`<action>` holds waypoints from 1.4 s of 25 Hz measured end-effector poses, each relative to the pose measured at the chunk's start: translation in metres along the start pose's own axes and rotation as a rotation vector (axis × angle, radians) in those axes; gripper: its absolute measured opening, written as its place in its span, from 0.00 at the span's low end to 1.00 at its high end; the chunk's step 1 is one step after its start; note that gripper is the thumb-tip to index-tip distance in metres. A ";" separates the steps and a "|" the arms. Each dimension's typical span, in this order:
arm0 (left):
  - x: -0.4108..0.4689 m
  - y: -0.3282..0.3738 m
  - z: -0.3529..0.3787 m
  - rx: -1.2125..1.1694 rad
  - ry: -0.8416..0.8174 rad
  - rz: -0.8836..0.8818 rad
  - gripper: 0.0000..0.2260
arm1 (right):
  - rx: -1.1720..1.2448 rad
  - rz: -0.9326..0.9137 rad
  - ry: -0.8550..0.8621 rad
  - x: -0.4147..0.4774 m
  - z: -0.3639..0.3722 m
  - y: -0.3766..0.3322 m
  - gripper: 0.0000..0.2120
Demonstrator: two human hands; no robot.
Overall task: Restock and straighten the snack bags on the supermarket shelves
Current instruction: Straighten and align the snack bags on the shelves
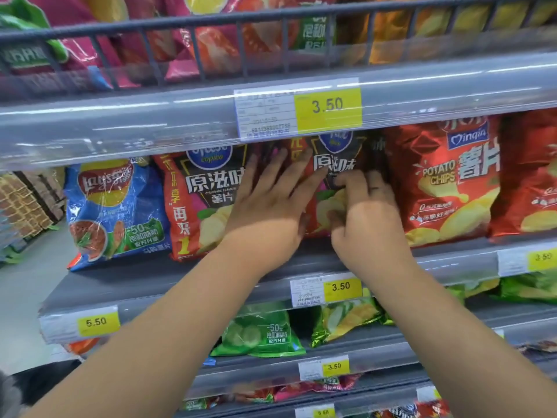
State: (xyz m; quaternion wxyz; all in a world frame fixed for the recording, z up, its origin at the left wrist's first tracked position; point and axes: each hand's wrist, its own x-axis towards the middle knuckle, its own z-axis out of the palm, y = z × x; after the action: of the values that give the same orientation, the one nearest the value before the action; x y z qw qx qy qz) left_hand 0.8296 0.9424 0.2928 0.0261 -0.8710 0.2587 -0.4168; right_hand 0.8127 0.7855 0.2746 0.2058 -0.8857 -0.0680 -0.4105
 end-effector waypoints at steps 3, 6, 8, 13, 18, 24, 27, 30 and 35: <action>-0.003 0.006 0.009 0.092 -0.089 -0.056 0.30 | 0.005 -0.086 -0.099 0.003 0.011 0.004 0.19; -0.006 0.008 0.011 0.068 -0.095 -0.095 0.27 | 0.011 -0.077 -0.171 0.009 0.014 0.008 0.20; -0.006 0.009 0.008 0.011 -0.034 -0.090 0.21 | 0.075 -0.037 -0.117 0.010 0.006 0.007 0.18; -0.016 0.025 0.002 -0.173 -0.104 -0.181 0.15 | 0.152 0.053 0.035 0.020 -0.007 -0.006 0.27; -0.009 0.031 -0.007 -0.351 -0.207 -0.401 0.24 | 0.114 0.280 -0.104 0.037 0.001 -0.014 0.31; 0.004 0.035 -0.013 -0.684 -0.275 -0.660 0.22 | 0.373 0.404 -0.104 0.036 0.012 -0.008 0.42; -0.004 0.044 -0.022 -0.745 -0.221 -0.644 0.20 | 0.526 0.403 -0.033 0.026 0.012 -0.012 0.41; -0.015 0.043 -0.027 -0.649 -0.178 -0.598 0.21 | 0.589 0.299 0.017 0.018 0.016 -0.006 0.41; -0.030 0.031 -0.019 -0.075 -0.121 -0.481 0.31 | 0.374 0.196 0.014 0.021 0.017 -0.009 0.36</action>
State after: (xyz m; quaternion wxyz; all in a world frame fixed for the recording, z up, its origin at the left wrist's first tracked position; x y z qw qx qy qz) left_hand 0.7866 0.9330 0.2761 -0.0907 -0.9312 0.0571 -0.3483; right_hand 0.8356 0.7996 0.2839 0.4060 -0.8316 -0.0553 -0.3749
